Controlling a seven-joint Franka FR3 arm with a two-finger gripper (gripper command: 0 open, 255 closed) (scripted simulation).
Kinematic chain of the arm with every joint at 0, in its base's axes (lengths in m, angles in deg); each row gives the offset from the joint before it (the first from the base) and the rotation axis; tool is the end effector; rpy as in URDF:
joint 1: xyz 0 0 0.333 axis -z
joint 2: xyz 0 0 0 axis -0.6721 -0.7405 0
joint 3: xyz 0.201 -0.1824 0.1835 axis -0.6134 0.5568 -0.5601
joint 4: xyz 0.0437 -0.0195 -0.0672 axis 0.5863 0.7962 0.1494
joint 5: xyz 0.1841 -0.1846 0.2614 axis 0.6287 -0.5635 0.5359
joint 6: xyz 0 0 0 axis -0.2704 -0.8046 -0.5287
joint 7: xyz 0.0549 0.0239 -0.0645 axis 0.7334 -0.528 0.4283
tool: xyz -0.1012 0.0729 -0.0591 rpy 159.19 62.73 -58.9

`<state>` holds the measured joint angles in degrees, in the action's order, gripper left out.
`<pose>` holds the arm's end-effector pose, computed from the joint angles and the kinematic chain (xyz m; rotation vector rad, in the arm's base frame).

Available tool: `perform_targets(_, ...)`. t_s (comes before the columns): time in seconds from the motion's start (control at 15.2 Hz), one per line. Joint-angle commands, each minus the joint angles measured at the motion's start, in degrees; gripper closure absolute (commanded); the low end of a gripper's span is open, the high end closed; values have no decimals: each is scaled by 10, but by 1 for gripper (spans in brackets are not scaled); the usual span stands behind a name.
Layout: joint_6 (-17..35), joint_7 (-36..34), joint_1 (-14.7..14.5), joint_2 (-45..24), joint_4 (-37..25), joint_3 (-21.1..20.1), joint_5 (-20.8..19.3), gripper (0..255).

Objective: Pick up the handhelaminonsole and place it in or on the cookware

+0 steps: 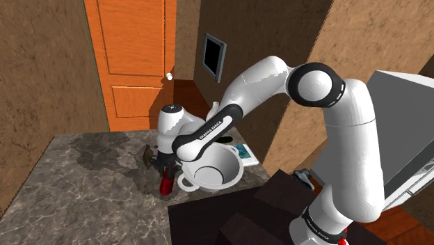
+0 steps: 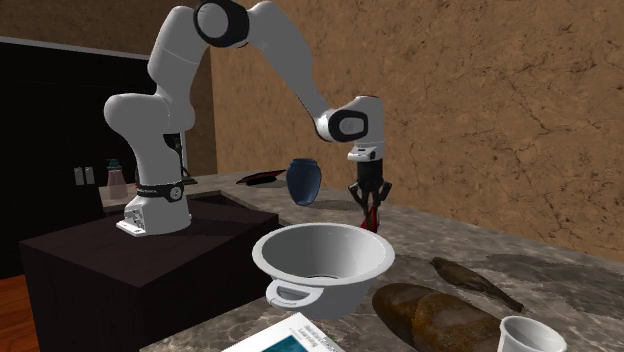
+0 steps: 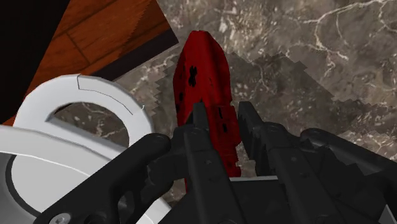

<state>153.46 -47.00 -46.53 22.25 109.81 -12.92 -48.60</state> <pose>0.5519 0.2759 0.1994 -2.7563 1.3836 -0.0297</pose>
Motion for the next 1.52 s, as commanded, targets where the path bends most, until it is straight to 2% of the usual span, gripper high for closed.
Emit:
perform_targets(0.0,-11,4,4,12,1,-6,7,255)
perform_targets(1.45,-134,50,42,127,-16,-57,81,255)
